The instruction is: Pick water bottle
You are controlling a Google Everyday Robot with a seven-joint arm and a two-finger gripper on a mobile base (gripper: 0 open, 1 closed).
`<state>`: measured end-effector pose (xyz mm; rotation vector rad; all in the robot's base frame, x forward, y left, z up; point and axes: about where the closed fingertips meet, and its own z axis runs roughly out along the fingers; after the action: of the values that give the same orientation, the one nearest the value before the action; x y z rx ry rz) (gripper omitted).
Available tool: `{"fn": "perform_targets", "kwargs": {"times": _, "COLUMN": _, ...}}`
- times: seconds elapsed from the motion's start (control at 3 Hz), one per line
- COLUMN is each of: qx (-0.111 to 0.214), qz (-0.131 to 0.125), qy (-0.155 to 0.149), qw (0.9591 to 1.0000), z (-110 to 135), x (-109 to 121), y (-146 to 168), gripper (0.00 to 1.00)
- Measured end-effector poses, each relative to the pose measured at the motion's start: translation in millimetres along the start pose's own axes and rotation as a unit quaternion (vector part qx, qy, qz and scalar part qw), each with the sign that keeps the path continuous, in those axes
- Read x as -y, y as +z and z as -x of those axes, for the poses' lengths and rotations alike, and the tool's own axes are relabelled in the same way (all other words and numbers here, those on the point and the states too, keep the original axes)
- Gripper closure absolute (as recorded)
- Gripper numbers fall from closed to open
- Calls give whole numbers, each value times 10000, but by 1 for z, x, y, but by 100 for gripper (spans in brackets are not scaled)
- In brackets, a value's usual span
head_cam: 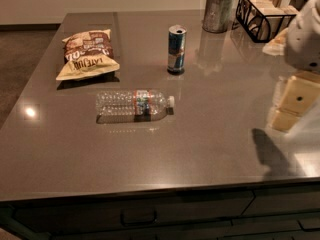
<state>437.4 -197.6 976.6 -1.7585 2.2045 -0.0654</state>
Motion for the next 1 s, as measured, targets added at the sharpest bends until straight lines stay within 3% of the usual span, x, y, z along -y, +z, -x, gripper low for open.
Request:
{"fn": "perform_targets", "kwargs": {"times": 0.67, "qx": 80, "qz": 285, "qy": -508, "qw": 9983, "z": 79, "x": -33, "y": 26, "gripper": 0}}
{"fn": "perform_targets", "kwargs": {"times": 1.0, "qx": 83, "qz": 263, "qy": -460, "qw": 9986, "z": 112, "x": -31, "y": 49, "gripper": 0}}
